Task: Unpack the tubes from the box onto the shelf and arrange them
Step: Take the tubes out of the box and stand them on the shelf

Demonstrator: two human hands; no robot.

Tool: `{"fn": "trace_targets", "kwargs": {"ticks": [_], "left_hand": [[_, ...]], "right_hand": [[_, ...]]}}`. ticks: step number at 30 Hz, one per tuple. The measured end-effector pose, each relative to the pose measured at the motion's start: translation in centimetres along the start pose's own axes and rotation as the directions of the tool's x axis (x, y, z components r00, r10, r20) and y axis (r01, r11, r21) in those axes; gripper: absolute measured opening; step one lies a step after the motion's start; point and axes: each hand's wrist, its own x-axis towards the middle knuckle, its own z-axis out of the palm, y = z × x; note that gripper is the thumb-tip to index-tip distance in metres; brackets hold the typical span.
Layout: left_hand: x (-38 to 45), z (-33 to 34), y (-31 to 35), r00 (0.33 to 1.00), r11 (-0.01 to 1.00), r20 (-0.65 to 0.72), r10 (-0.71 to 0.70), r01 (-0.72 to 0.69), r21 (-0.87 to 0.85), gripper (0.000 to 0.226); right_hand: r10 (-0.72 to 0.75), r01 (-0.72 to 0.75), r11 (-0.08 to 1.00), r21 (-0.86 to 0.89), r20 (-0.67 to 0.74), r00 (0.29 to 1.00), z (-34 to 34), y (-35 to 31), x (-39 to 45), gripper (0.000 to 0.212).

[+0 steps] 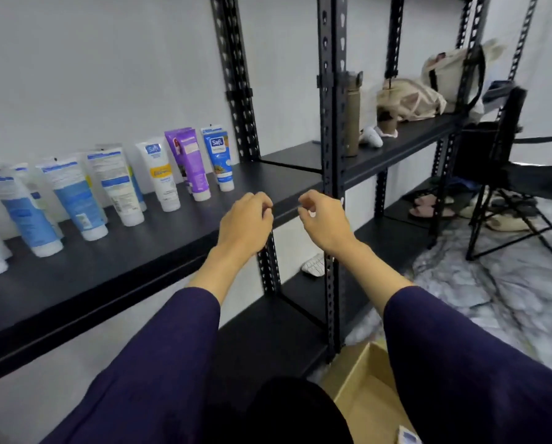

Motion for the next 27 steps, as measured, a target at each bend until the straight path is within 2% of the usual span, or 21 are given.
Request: {"fn": "trace_targets", "kwargs": {"ticks": [7,11,14,21,27], "left_hand": [[-5.4,10.7,9.9,0.967,0.981,0.180,0.180,-0.162,-0.109,0.024],[-9.0,18.6,13.5,0.914,0.969,0.341,0.219,-0.163,-0.185,0.024],[-12.7,25.4,15.1,0.848,0.967,0.476,0.233,-0.151,-0.205,0.024],[-21.2,40.9,13.4,0.633,0.972,0.756,0.164,0.027,-0.233,0.020],[-27.8,48.6,9.1,0.395,0.992,0.919,0.005,0.112,-0.054,0.026]], "right_hand": [[0.270,-0.271,0.944,-0.187,-0.034,0.962,-5.6,11.4,-11.4,0.028],[0.435,-0.435,0.872,-0.225,-0.053,0.899,-6.3,18.2,-17.2,0.028],[0.558,-0.549,0.807,-0.217,-0.023,0.830,-5.4,23.5,-21.7,0.029],[0.800,-0.769,0.594,-0.237,0.065,0.597,0.6,33.6,-31.5,0.025],[0.950,-0.918,0.303,-0.257,0.158,0.269,7.0,38.4,-39.2,0.031]]}}
